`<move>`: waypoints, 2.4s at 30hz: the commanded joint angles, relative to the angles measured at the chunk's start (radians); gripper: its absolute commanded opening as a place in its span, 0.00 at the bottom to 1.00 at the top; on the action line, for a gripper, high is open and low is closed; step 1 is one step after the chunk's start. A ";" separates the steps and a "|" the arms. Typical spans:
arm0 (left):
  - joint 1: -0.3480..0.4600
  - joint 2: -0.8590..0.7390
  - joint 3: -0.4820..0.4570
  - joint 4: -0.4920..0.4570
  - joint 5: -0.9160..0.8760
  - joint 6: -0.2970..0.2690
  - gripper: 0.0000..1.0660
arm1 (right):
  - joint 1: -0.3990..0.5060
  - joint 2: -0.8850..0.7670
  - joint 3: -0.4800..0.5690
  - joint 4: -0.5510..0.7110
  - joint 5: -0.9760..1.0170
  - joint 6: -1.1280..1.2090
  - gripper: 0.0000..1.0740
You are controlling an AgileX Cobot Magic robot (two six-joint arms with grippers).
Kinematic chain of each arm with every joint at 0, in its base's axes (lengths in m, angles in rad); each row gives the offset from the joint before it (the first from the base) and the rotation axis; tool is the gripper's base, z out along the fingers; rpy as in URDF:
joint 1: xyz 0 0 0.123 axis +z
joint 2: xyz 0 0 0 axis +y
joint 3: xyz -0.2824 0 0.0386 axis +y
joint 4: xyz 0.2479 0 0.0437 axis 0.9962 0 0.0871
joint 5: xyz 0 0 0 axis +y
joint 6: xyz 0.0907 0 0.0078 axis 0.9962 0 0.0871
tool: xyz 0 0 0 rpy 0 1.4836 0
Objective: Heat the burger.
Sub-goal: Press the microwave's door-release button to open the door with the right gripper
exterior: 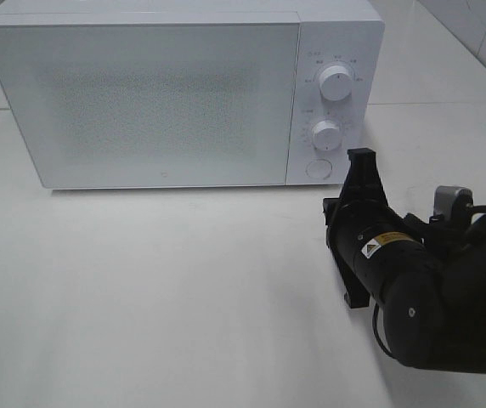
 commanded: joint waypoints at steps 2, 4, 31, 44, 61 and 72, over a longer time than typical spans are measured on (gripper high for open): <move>-0.002 -0.017 -0.001 -0.005 -0.007 -0.001 0.94 | -0.042 0.018 -0.034 -0.049 0.016 0.004 0.00; -0.002 -0.017 -0.001 -0.005 -0.007 -0.001 0.94 | -0.067 0.026 -0.052 -0.070 0.020 0.001 0.00; -0.002 -0.017 -0.001 -0.005 -0.007 -0.001 0.94 | -0.228 0.188 -0.294 -0.180 0.123 0.012 0.00; -0.002 -0.017 -0.001 -0.005 -0.007 -0.001 0.94 | -0.245 0.248 -0.379 -0.113 0.143 0.000 0.00; -0.002 -0.017 -0.001 -0.005 -0.007 -0.001 0.94 | -0.245 0.308 -0.498 -0.086 -0.086 -0.031 0.00; -0.002 -0.017 -0.001 -0.005 -0.007 -0.001 0.94 | -0.245 0.308 -0.562 -0.057 -0.132 -0.091 0.00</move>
